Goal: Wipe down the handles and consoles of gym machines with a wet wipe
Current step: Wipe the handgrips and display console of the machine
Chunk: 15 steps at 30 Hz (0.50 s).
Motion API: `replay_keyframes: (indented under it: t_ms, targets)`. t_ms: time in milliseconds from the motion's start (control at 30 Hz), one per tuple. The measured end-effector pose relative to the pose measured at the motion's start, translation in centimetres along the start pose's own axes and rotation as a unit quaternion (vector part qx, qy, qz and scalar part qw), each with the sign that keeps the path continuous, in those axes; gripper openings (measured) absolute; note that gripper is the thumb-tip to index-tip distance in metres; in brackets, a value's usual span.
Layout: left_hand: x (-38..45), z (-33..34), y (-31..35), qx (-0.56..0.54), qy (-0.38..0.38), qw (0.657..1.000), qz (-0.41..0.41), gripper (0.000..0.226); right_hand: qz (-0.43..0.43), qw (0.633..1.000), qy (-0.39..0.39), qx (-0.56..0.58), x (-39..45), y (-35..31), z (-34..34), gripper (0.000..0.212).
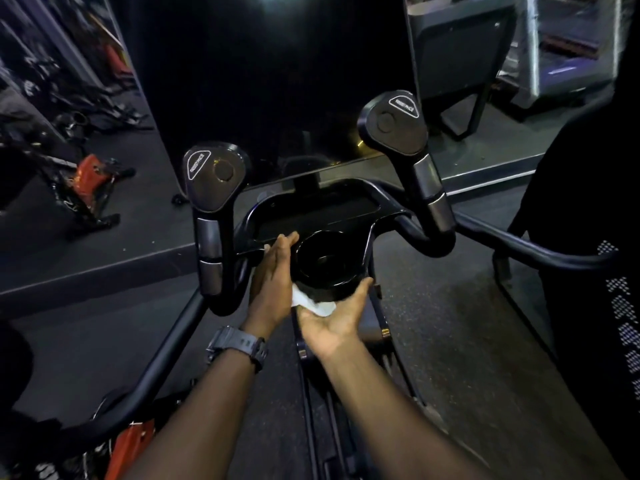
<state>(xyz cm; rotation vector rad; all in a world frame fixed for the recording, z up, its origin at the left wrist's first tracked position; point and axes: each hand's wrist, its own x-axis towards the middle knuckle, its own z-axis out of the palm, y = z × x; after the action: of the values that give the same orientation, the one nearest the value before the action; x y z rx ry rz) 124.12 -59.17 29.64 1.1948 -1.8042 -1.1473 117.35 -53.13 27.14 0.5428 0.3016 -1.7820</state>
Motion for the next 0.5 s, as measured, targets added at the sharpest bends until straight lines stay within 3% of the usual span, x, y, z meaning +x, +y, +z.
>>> replay_keyframes:
  t_ms: [167,333,400,500]
  targets:
    - [0.5,-0.2,-0.2,0.001,-0.002,1.000,-0.007,0.095,0.014,0.997,0.032,0.076,0.0,1.7,1.7,0.107]
    - [0.3,-0.6,-0.3,-0.024,-0.019,0.999,-0.017,0.092,0.080,0.996,0.030,-0.037,-0.8,-1.2,0.2,0.117]
    - [0.2,-0.4,-0.3,-0.036,-0.013,0.999,-0.011,0.093,0.094,0.987,0.011,-0.128,-1.7,-2.8,-0.1,0.097]
    - [0.2,-0.4,-0.4,-0.073,-0.006,0.997,-0.013,0.087,0.045,0.950,0.006,-0.310,-3.5,-3.7,-0.6,0.039]
